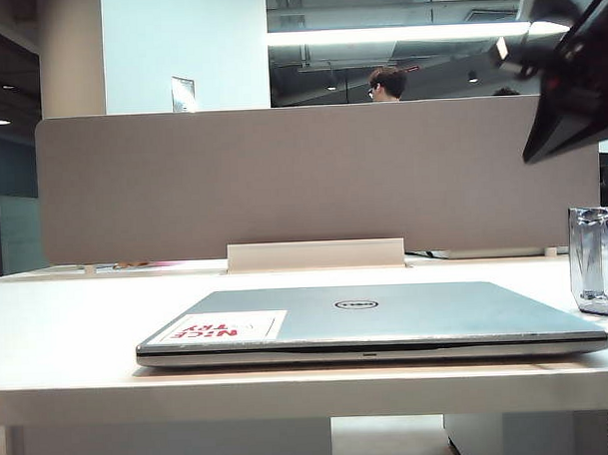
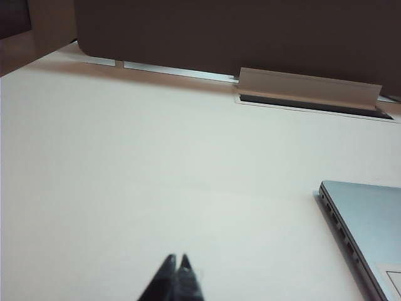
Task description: Pick up the water cup and place it on the side of the laptop away from you.
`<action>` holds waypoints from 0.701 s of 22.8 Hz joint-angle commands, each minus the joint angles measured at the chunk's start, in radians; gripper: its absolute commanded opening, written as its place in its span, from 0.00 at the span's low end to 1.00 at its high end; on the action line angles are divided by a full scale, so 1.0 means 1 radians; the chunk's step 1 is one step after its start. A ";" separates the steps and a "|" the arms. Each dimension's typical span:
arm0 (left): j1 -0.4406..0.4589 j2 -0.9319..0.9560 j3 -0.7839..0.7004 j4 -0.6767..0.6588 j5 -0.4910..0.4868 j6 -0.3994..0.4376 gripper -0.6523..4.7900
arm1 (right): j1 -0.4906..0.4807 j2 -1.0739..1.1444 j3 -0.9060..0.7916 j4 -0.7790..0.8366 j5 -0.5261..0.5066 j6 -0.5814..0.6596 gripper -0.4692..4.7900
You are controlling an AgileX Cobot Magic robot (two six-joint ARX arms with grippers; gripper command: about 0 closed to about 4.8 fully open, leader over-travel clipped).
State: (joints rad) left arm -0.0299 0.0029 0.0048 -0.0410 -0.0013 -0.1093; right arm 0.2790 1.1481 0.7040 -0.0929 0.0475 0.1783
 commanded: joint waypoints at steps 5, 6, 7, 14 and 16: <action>0.001 0.001 0.003 0.012 0.002 -0.003 0.11 | 0.014 0.212 0.146 -0.091 0.093 0.038 0.07; 0.001 0.001 0.003 0.013 0.002 -0.003 0.11 | 0.014 0.232 0.156 -0.092 0.095 0.045 0.07; 0.001 0.001 0.003 0.013 0.002 -0.003 0.11 | 0.014 0.247 0.163 -0.094 0.106 0.054 0.07; 0.001 0.001 0.003 0.013 0.002 -0.003 0.11 | 0.019 0.308 0.185 -0.145 0.166 0.084 0.07; 0.001 0.001 0.003 0.013 0.002 -0.003 0.11 | 0.019 0.309 0.185 -0.168 0.198 0.085 0.07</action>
State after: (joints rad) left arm -0.0299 0.0029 0.0048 -0.0410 -0.0013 -0.1093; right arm 0.2981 1.4612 0.8848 -0.2447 0.2058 0.2573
